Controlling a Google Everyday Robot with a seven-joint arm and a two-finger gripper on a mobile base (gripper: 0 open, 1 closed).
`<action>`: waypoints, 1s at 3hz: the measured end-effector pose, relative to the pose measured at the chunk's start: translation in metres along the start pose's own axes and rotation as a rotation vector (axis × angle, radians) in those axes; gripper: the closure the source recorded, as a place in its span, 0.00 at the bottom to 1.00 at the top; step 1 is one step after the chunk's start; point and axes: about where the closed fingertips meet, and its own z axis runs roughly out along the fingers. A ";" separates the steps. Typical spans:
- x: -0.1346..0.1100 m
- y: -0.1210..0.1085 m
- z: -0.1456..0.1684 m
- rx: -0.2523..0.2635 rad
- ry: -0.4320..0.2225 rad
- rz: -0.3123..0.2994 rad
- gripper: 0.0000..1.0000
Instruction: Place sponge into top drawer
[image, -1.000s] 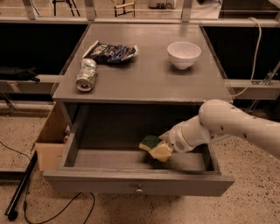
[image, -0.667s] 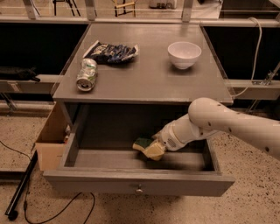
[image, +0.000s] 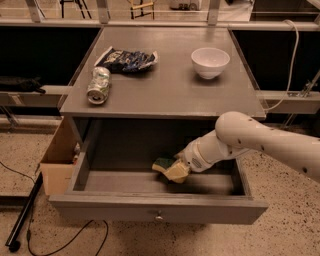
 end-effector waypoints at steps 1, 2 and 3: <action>0.000 0.000 0.000 0.000 0.000 0.000 0.50; 0.000 0.000 0.000 0.000 0.000 0.000 0.26; 0.000 0.000 0.000 0.000 0.000 0.000 0.04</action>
Offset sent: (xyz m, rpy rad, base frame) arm 0.0000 0.0000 0.0000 0.0000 0.0000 0.0000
